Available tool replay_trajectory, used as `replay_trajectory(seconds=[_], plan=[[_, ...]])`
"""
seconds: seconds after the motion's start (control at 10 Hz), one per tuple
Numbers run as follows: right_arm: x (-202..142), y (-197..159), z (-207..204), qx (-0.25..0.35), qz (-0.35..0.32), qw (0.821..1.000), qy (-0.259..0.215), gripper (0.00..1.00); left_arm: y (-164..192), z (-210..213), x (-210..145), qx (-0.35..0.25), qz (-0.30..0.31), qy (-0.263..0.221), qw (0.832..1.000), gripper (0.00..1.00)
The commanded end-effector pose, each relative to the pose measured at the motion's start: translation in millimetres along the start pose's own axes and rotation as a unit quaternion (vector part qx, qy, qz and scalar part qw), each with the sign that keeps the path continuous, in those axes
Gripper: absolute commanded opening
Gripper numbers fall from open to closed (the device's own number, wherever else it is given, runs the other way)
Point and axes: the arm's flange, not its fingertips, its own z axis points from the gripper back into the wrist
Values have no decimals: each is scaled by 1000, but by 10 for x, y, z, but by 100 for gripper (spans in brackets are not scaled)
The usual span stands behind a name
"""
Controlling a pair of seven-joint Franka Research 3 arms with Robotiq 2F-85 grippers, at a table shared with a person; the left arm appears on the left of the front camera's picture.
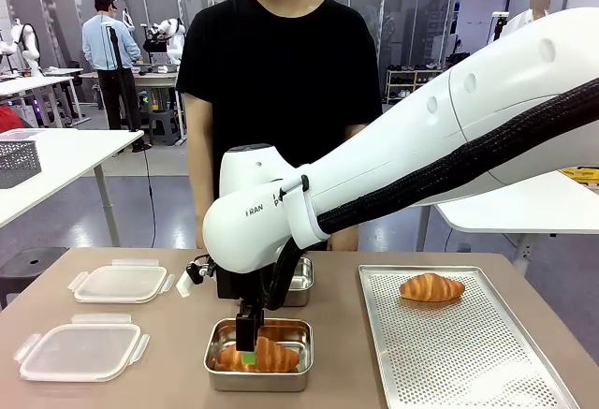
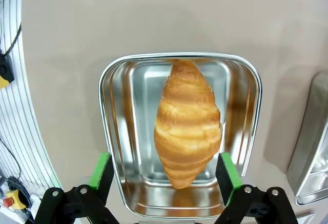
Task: Place the bread into the airtight container.
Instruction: Pick up a Butter Roll and place it into an empty Airtight Container.
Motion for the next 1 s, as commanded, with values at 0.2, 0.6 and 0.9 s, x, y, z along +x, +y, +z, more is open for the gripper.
replay_trajectory(seconds=[0.2, 0.6, 0.9], plan=[[0, 11, 0, 0, 0, 1000, 0, 100, 2, 17, 3, 0, -5, -1, 1000, 100], [0, 11, 0, 0, 0, 1000, 0, 100, 2, 17, 3, 0, -5, -1, 1000, 100], [-147, 35, 286, -3, -21, 999, -25, 100, 2, 17, 3, 0, -5, -1, 1000, 100]])
